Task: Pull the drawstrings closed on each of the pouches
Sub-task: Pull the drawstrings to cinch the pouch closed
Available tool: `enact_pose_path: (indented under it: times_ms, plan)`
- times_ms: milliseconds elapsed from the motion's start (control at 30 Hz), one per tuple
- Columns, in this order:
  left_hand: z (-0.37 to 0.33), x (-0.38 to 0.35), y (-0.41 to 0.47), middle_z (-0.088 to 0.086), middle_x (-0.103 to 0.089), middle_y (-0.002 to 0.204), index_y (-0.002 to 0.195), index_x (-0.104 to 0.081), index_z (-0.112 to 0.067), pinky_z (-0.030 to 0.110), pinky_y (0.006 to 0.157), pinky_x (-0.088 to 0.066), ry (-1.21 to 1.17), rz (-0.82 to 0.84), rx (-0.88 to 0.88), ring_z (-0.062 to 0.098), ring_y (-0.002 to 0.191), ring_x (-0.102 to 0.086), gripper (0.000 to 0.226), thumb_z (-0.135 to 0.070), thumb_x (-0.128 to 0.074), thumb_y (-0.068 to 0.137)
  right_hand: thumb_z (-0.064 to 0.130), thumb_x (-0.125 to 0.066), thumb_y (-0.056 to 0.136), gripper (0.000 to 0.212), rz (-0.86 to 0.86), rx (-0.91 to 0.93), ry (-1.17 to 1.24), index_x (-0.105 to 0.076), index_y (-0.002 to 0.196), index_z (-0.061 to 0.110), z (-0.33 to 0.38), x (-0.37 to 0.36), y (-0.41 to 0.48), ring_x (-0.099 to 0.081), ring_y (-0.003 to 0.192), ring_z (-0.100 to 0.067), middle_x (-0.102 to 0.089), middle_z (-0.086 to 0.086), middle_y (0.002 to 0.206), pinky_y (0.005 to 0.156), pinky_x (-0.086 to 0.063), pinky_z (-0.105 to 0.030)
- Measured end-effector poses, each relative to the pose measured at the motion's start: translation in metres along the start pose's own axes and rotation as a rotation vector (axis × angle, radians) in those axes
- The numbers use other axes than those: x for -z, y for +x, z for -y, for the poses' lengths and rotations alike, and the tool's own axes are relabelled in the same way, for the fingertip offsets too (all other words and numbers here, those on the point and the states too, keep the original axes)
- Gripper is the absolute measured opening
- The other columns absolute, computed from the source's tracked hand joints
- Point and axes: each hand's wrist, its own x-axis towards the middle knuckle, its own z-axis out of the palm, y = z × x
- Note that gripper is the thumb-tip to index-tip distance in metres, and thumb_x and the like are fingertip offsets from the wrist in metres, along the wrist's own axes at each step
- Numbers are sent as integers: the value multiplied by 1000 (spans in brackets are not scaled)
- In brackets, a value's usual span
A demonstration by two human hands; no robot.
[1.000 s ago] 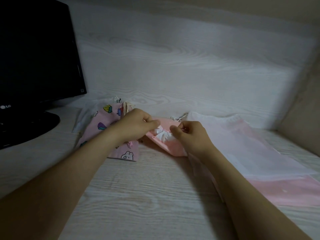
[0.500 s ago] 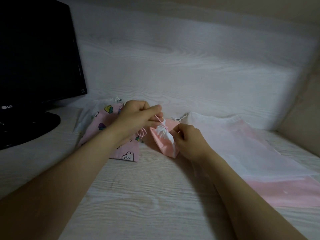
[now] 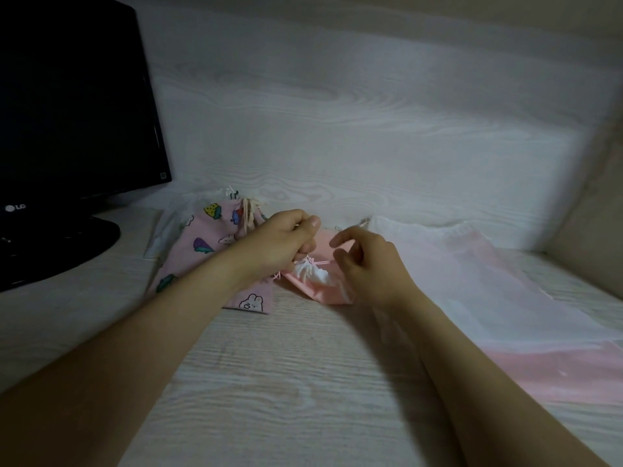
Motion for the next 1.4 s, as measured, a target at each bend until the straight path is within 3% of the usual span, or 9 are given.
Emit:
enact_pose_path:
  times_ms: [167, 267, 333, 467, 667, 867, 1100, 1300, 1400]
  plan:
    - [1, -4, -6, -9, -55, 77, 105, -60, -12, 25, 62, -39, 223, 42, -108, 4, 64, -44, 26, -29, -43, 114, 29, -65, 103, 17, 45, 50, 340, -80, 108, 23, 9, 6, -3, -42, 48, -4, -52, 13, 52, 54, -37, -21]
    - [0, -5, -8, -6, -58, 80, 103, -61, -14, 33, 69, -41, 240, 62, -140, 12, 73, -47, 23, -23, -42, 114, 18, -71, 100, 14, 37, 74, 403, -82, 105, 13, 14, 9, -4, -55, 54, 0, -70, 15, 65, 62, -45, -17]
    - [0, -5, -8, -6, -62, 81, 105, -61, -14, 33, 72, -43, 257, 74, -158, 12, 75, -50, 21, -20, -43, 114, 18, -74, 97, 10, 4, 74, 378, -83, 99, 13, 11, 9, -2, -58, 57, 0, -74, 12, 68, 64, -46, -19]
    - [0, -2, -8, 1, -71, 85, 107, -61, -7, 10, 60, -42, 239, 72, -171, -4, 62, -54, 17, -17, -48, 112, 20, -79, 92, 6, -29, 52, 324, -84, 89, 17, 10, 8, 0, -53, 51, -2, -69, 11, 61, 58, -42, -18]
    - [2, 2, -3, 1, -75, 75, 96, -66, -9, 24, 48, -42, 161, 67, -131, 9, 55, -55, 19, -24, -61, 107, 17, -73, 87, 19, -65, -4, 312, -77, 68, 21, 14, 8, -2, -42, 51, -11, -51, 7, 50, 56, -39, -29]
    - [-1, 7, -3, 12, -78, 83, 103, -67, -2, 32, 55, -48, 54, 46, -109, 26, 58, -57, 26, -28, -66, 104, 14, -70, 84, 19, -134, -28, 270, -69, 66, 20, 19, 9, -1, -44, 50, -3, -51, 16, 50, 56, -40, -22]
    - [2, 5, -5, 7, -80, 85, 104, -78, -14, 44, 63, -58, 143, 54, -127, 17, 58, -68, 12, -22, -69, 102, 40, -67, 73, 15, -216, 10, 88, -69, 70, 25, 18, 4, -3, -48, 54, -8, -53, 8, 56, 53, -38, -27]
    - [5, 1, -2, 6, -78, 76, 93, -79, -9, 27, 56, -57, 205, -18, -83, 12, 60, -69, 13, -20, -74, 99, 45, -56, 73, 25, -58, -46, -110, -72, 70, 26, 14, 8, -4, -55, 62, -13, -57, 8, 54, 58, -41, -29]
    - [7, 2, -1, 6, -78, 74, 89, -79, -11, 30, 55, -58, 235, -41, -82, 19, 62, -72, 15, -23, -76, 98, 40, -53, 73, 33, 37, -30, -69, -70, 65, 12, 17, 14, -6, -53, 56, -15, -59, -1, 54, 56, -45, -32]
